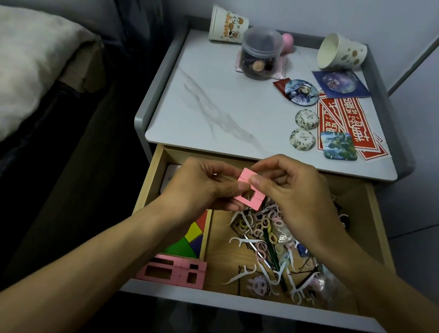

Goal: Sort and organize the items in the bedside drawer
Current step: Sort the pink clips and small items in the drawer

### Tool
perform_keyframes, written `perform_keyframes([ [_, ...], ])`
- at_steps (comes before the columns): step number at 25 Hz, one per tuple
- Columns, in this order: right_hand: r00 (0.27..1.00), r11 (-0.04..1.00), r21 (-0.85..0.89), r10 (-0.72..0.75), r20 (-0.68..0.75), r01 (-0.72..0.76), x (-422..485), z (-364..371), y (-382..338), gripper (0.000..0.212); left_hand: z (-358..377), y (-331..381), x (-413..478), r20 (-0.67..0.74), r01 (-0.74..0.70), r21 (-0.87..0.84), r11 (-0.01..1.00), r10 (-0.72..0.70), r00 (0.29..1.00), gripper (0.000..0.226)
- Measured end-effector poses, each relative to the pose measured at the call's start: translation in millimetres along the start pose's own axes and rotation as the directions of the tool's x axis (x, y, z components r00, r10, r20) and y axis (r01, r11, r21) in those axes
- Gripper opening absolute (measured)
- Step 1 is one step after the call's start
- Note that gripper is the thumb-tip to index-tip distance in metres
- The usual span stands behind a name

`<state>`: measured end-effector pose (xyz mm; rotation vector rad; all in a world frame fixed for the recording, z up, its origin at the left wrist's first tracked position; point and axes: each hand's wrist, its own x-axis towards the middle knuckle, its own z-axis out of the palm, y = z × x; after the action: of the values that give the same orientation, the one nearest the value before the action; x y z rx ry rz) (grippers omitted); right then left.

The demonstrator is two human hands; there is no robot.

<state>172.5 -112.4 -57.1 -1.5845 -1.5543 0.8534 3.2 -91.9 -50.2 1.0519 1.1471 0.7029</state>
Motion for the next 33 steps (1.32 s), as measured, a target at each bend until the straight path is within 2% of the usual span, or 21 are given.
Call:
perform_keyframes([
  [3,0.995,0.986,-0.131,-0.103,0.011,0.104,-1.8,1.6,-3.4,0.019,-2.3,-0.2,0.5,-0.015,0.03,-0.04,0.999,-0.031,0.999,0.014],
  [6,0.984,0.956,-0.236,-0.159,0.078,0.173,-1.2,1.3,-4.2,0.044,-6.0,0.5,1.7,-0.062,0.046,-0.049,0.998,-0.049,0.997,0.011],
  [11,0.947,0.844,-0.432,-0.251,0.203,0.316,-2.0,1.2,-0.4,0.067,-6.5,1.6,-0.5,-0.079,0.042,-0.031,0.999,-0.044,0.996,0.009],
  [19,0.916,0.779,-0.485,-0.302,0.266,0.398,-2.8,1.5,1.8,0.057,-6.7,3.0,0.4,-0.122,0.044,0.023,0.999,-0.041,0.992,0.007],
  [24,0.907,0.766,-0.486,-0.364,0.211,0.42,-4.6,6.8,1.0,0.056,-14.6,2.7,2.0,-0.105,0.059,0.044,0.997,-0.054,0.993,0.013],
  [27,0.911,0.756,-0.509,-0.356,0.209,0.412,-7.0,15.2,-0.8,0.055,-24.9,7.3,1.6,-0.044,0.109,0.164,0.98,-0.103,0.994,0.009],
  [30,0.931,0.8,-0.48,-0.277,0.238,0.361,-7.2,25.1,-3.2,0.056,-34.7,9.0,0.2,-0.018,0.132,0.305,0.943,-0.133,0.991,0.015],
  [32,0.939,0.833,-0.449,-0.22,0.265,0.322,-4.6,29.7,-4.8,0.057,-41.8,8.2,-0.7,-0.028,0.12,0.477,0.871,-0.121,0.992,0.017],
  [33,0.937,0.839,-0.444,-0.198,0.289,0.314,-3.7,32.9,-3.8,0.057,-48.3,7.5,0.3,-0.071,0.102,0.613,0.784,-0.074,0.995,0.017],
])
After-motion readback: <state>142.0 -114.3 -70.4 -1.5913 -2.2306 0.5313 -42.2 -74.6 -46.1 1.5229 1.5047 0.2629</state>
